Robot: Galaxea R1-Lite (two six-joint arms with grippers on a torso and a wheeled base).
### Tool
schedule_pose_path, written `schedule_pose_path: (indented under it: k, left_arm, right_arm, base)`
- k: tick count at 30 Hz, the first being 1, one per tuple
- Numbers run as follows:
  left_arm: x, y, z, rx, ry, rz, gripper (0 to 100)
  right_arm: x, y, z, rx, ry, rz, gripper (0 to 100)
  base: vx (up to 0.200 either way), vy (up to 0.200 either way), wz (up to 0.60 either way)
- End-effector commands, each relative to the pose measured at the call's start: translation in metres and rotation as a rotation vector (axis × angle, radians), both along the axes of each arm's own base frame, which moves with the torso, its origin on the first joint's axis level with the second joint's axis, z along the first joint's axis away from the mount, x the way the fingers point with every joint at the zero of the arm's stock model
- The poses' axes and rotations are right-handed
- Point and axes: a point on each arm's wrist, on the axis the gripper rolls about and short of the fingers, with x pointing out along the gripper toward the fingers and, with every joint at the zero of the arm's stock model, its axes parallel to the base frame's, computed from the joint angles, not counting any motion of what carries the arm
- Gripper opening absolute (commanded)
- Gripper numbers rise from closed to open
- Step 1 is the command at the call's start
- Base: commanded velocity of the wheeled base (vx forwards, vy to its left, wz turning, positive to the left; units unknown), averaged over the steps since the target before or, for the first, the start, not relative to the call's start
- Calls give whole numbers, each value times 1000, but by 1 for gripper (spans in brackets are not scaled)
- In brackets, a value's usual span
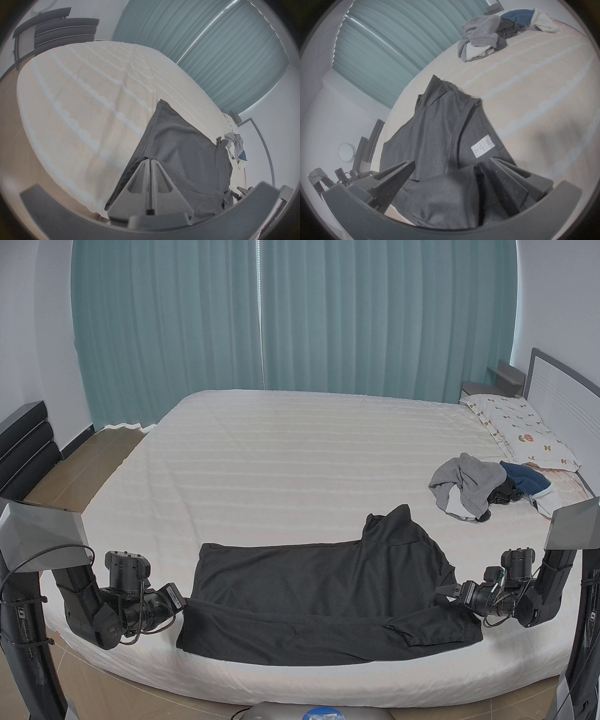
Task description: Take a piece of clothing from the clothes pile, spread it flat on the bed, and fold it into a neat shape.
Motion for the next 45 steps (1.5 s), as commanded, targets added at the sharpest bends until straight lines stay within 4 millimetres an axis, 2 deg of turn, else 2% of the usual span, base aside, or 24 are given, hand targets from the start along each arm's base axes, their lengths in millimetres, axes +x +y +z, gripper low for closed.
schedule_pose_path:
  k: [1, 7, 8, 21, 26, 29, 34, 38, 45]
  left_arm:
    - [1, 2, -3, 0, 7, 5, 0]
    - [1, 1, -3, 0, 5, 5, 0]
    - [1, 1, -3, 0, 5, 5, 0]
    - [1, 2, -2, 1, 4, 7, 0]
    - [0, 3, 0, 0, -1, 9, 0]
    - [-3, 3, 5, 7, -11, 2, 0]
    - [-8, 4, 11, 23, -22, -13, 0]
    - [-15, 5, 17, 46, -32, -33, 0]
    - [-21, 5, 21, 65, -39, -50, 0]
  right_arm:
    - [-2, 0, -4, -3, 8, 25, 100]
    - [-3, 0, -7, -17, 15, 44, 100]
    - [-3, 0, -7, -22, 13, 49, 0]
    - [-9, -13, -4, -32, -9, 63, 0]
    - [-15, -20, 7, -1, -33, 66, 0]
    - [-26, -24, 25, 36, -65, 92, 0]
    - [-32, -24, 33, 42, -80, 100, 0]
    - [-39, -27, 52, 24, -150, 89, 0]
    - [-45, -30, 62, 9, -203, 72, 0]
  base:
    - [0, 0, 0]
    - [0, 0, 0]
    - [0, 0, 0]
    - [0, 0, 0]
    - [0, 0, 0]
    - [0, 0, 0]
    - [0, 0, 0]
    - [0, 0, 0]
    - [0, 0, 0]
